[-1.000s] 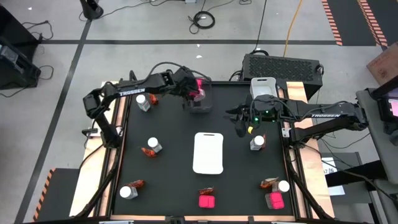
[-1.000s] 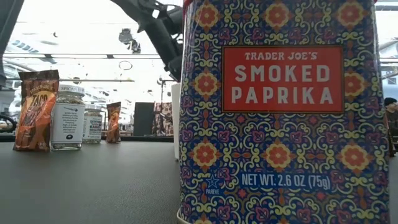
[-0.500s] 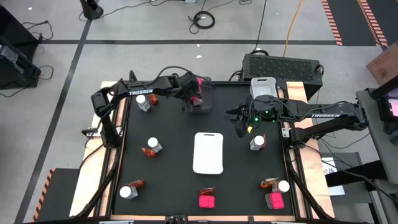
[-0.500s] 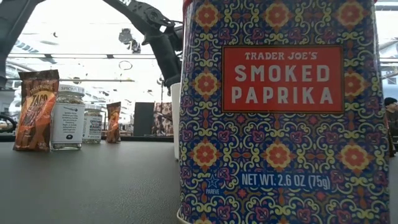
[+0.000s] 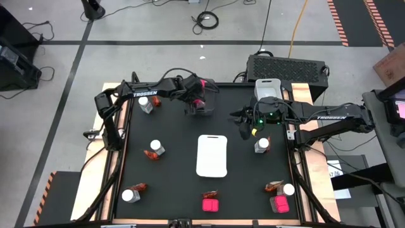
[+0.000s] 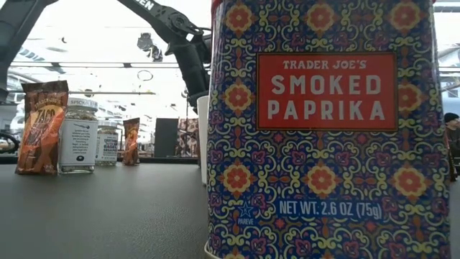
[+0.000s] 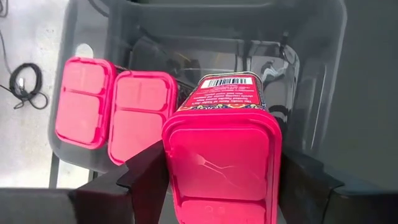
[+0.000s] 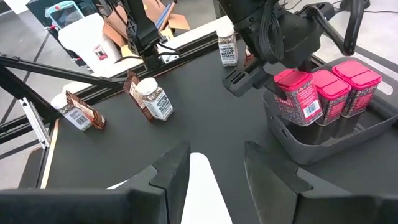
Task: Sort spices by type
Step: Put the red seasoning can into the black bin
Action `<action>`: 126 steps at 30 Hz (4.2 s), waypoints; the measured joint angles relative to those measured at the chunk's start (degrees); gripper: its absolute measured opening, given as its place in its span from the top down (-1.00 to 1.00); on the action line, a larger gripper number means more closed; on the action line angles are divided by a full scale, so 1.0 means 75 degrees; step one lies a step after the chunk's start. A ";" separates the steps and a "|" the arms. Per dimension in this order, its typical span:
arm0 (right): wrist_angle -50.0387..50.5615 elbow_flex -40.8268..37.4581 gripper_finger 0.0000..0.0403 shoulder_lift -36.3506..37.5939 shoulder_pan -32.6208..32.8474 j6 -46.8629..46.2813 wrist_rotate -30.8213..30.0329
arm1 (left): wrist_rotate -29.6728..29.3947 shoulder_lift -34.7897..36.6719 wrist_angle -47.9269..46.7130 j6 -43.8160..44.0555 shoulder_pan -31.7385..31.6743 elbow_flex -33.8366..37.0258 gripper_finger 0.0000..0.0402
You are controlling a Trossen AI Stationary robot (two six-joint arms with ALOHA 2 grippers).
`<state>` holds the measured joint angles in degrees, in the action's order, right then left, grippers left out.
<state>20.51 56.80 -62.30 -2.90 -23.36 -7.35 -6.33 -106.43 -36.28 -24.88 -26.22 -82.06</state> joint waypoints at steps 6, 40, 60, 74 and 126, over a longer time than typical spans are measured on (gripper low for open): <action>0.0000 0.0000 0.28 0.0000 0.0000 -0.0002 0.0000 | 0.0000 0.0000 -0.0004 -0.0171 0.0000 0.0000 -0.26; 0.0321 0.0000 0.28 0.0000 0.0000 -0.0002 0.0000 | 0.0516 -0.0396 0.1124 0.0216 0.0393 -0.0178 0.45; 0.0454 0.0000 0.28 0.0003 0.0002 -0.0002 0.0000 | -0.0258 -0.0501 0.0842 0.0070 0.0205 -0.0184 0.98; 0.0691 0.0000 0.28 0.0001 0.0001 -0.0168 -0.0001 | -0.0414 -0.0120 0.1074 0.0075 0.0228 -0.0172 0.97; -0.1863 0.0000 0.28 -0.0023 0.3272 -0.0489 0.0145 | 0.1953 0.2821 -0.2298 0.7682 0.7090 -0.0175 -0.02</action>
<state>6.54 56.80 -62.48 21.64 -27.03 -6.27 8.32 -85.28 -53.52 32.73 26.96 -83.37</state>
